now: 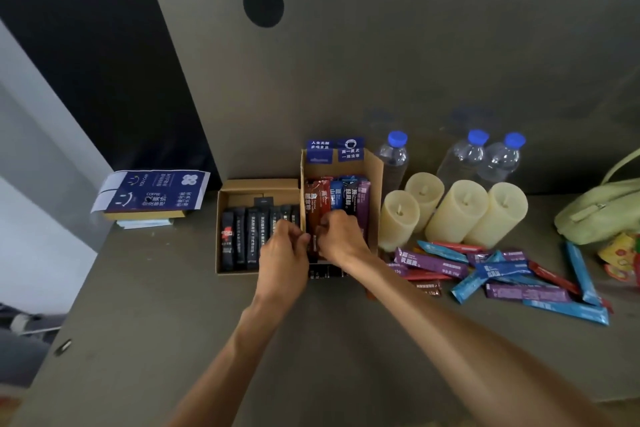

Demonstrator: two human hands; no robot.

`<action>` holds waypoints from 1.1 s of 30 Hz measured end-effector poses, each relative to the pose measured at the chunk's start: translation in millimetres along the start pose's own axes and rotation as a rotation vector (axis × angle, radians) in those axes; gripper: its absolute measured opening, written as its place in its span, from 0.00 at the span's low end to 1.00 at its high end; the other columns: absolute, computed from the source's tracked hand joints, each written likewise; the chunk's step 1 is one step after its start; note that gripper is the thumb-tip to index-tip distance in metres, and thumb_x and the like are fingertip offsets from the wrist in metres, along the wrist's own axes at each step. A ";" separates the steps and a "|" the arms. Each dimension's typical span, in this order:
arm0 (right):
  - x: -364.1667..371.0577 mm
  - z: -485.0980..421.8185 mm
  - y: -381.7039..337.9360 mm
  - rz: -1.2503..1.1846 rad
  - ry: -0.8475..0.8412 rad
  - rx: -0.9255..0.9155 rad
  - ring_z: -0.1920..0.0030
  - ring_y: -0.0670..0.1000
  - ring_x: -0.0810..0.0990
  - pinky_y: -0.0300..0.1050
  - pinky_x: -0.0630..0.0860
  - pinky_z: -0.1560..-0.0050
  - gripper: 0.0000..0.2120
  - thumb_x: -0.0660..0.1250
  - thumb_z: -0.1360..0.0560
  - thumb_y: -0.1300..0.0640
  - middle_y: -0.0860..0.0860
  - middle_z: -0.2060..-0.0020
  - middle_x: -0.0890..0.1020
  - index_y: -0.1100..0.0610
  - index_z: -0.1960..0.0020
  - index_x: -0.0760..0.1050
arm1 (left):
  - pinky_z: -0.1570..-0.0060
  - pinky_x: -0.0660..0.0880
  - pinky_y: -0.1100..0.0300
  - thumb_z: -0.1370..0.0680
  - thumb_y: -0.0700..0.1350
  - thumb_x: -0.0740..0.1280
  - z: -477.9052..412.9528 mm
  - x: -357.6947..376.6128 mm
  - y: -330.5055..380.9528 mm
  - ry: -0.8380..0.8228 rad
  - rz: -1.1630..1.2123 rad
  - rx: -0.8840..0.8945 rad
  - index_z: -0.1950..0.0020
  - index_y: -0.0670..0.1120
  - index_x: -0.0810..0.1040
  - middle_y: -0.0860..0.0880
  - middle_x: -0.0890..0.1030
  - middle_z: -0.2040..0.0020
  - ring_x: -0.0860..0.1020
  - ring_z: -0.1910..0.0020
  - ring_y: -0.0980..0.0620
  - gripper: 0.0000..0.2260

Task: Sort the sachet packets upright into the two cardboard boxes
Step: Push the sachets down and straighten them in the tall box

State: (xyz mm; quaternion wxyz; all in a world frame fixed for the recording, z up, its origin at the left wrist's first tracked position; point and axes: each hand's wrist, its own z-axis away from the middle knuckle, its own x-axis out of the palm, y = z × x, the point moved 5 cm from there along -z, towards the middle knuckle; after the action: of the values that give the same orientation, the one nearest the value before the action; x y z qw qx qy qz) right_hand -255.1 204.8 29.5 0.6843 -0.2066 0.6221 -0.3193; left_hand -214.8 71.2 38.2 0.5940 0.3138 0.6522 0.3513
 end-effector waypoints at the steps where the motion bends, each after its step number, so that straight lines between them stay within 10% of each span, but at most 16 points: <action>1: 2.0 -2.1 0.6 -0.003 -0.003 -0.001 0.49 0.58 0.83 0.50 0.82 0.49 0.09 0.65 0.21 0.59 0.58 0.48 0.82 0.61 0.43 0.79 | 0.68 0.70 0.69 0.19 0.43 0.64 -0.5 0.0 -0.1 -0.003 0.000 -0.002 0.50 0.46 0.72 0.52 0.80 0.59 0.78 0.62 0.57 0.02; 19: 15.8 -4.4 10.1 0.131 0.114 -0.018 0.55 0.56 0.83 0.53 0.83 0.55 0.11 0.66 0.21 0.50 0.56 0.55 0.82 0.58 0.49 0.79 | 0.70 0.69 0.70 0.18 0.46 0.64 -4.7 0.5 -3.9 -0.053 -0.022 -0.024 0.49 0.47 0.73 0.51 0.80 0.58 0.78 0.61 0.57 0.04; 33: -25.5 70.3 41.2 -0.070 0.242 -0.091 0.71 0.39 0.74 0.30 0.67 0.70 0.12 0.72 0.24 0.50 0.42 0.70 0.77 0.56 0.61 0.79 | 0.69 0.68 0.61 0.20 0.49 0.66 41.6 12.3 -11.4 -0.198 -0.168 0.160 0.58 0.49 0.75 0.56 0.76 0.67 0.74 0.69 0.58 0.08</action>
State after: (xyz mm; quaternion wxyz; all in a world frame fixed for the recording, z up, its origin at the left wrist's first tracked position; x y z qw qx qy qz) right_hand -179.1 243.7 29.7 0.5826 -0.2190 0.7063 -0.3372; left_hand -174.5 78.6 20.0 0.6559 0.3375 0.6403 0.2143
